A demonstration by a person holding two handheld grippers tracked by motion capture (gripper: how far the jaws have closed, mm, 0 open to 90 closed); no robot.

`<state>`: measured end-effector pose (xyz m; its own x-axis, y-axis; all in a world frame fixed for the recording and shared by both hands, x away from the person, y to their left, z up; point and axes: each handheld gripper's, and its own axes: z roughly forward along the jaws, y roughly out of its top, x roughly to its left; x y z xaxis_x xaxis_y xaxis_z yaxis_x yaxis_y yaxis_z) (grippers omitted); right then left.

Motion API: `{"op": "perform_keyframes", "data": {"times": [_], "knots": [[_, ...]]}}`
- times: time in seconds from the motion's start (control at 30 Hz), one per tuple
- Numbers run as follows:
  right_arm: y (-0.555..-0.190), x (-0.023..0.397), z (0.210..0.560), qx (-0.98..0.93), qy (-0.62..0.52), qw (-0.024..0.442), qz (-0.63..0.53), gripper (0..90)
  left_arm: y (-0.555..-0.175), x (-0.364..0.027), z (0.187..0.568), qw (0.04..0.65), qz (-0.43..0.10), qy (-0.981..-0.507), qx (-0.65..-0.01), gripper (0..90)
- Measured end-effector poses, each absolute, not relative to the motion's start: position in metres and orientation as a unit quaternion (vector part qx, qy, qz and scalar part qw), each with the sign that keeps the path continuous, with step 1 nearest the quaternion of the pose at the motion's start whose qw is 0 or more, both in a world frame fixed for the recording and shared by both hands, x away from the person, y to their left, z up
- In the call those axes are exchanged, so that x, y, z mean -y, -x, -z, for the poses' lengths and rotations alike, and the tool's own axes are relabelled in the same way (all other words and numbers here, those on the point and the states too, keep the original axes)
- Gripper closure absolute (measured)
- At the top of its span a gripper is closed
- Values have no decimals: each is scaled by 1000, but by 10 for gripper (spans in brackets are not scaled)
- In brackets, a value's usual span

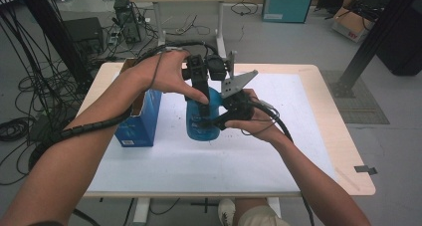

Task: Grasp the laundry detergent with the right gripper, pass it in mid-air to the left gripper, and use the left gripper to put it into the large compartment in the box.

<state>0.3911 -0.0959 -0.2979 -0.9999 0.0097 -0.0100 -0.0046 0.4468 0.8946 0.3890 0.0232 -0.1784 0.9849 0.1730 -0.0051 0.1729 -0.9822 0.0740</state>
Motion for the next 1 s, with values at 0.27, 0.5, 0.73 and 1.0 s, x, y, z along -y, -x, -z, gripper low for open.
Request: {"op": "perform_keyframes", "data": {"times": [0.27, 0.5, 0.73, 1.0], "knots": [[-391, 96, 298, -851, -1, 6, -525, 438, -388, -22, 178, 39, 3, -995, -94, 285], [-390, 96, 298, -851, -3, 5, -525, 438, -388, -23, 178, 42, 6, -995, -92, 344], [-390, 94, 299, -852, -1, 7, -523, 438, -388, -24, 180, 35, 8, -995, -92, 350], [-389, 94, 301, -853, -1, 5, -522, 437, -387, -23, 181, 35, 9, -995, -92, 356]]}}
